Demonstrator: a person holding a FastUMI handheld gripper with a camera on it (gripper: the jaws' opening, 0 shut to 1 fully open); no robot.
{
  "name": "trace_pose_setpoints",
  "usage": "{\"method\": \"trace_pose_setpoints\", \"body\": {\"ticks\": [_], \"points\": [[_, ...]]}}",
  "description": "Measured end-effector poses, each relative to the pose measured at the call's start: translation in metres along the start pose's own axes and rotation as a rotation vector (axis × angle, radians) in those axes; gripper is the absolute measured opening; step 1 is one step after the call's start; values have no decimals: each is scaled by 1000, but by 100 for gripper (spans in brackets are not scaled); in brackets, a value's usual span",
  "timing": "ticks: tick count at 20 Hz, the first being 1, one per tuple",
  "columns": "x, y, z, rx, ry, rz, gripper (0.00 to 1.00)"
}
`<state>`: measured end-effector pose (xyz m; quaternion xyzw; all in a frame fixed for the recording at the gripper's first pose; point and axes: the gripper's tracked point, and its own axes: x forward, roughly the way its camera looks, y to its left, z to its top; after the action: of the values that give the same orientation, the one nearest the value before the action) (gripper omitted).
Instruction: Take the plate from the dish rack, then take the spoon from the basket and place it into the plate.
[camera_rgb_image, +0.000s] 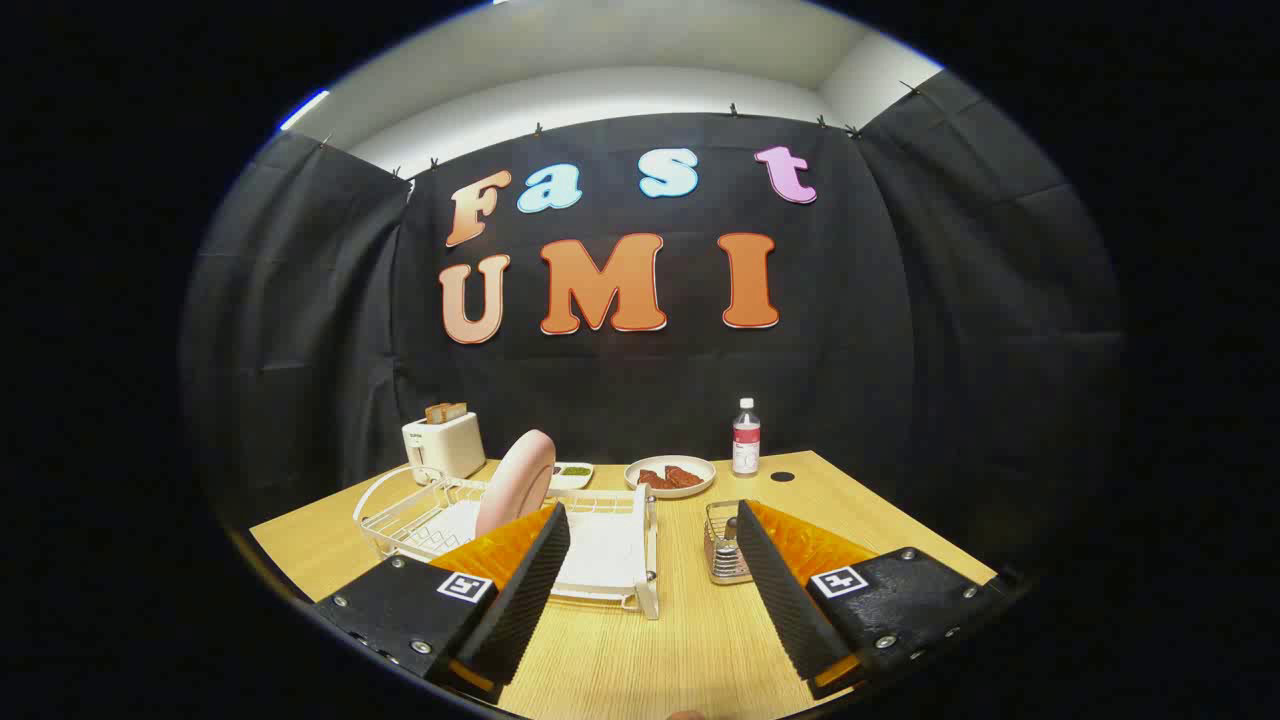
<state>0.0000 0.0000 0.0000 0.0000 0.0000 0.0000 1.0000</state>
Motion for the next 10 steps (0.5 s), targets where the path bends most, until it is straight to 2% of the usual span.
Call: {"method": "trace_pose_setpoints", "body": {"ticks": [10], "points": [[8,-1,-6,-11,13,-24,100]]}}
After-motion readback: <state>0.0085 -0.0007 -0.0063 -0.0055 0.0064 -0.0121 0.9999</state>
